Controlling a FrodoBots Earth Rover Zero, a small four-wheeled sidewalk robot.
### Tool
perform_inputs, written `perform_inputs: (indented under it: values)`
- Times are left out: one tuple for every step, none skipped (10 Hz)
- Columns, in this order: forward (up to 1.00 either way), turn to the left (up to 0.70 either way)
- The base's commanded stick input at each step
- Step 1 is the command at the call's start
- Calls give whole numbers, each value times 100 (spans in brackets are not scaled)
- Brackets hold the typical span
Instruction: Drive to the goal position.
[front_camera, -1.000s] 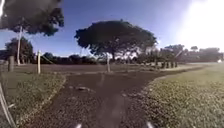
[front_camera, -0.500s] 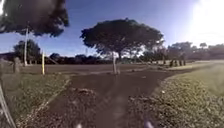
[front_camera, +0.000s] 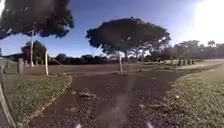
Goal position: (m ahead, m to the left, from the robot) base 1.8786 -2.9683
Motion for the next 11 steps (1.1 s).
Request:
perform_inputs:
  values:
    - [45, 0]
    - [45, 0]
    - [45, 0]
    - [45, 0]
    - [45, 0]
    - [45, 0]
    - [45, 0]
    - [45, 0]
    - [45, 0]
    - [45, 0]
    - [45, 0]
